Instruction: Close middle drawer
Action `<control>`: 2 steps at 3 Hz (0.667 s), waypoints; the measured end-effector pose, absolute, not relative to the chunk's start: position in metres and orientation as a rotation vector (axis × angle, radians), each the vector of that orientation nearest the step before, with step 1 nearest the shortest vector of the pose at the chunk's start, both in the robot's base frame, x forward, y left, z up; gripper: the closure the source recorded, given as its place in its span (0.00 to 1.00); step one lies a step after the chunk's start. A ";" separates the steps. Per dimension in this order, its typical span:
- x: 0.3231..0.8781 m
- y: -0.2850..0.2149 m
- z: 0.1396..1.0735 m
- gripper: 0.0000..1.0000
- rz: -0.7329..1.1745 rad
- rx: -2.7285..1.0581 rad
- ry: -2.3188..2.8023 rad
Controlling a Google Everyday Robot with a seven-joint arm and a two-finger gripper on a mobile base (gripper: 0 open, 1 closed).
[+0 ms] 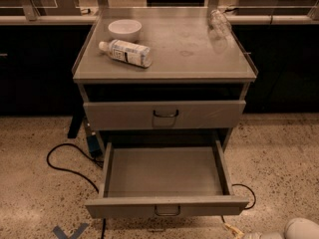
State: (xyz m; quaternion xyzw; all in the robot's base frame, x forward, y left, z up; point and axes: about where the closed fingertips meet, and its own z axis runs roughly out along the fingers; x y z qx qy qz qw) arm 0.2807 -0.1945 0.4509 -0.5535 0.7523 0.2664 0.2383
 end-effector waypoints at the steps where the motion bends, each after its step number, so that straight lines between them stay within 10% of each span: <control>1: 0.311 -0.196 0.448 0.00 0.733 -1.506 2.023; 2: 0.365 -0.192 0.459 0.00 0.713 -1.496 1.972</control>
Offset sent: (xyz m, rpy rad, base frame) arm 0.1577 0.0056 0.0251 0.0764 -0.1395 0.0006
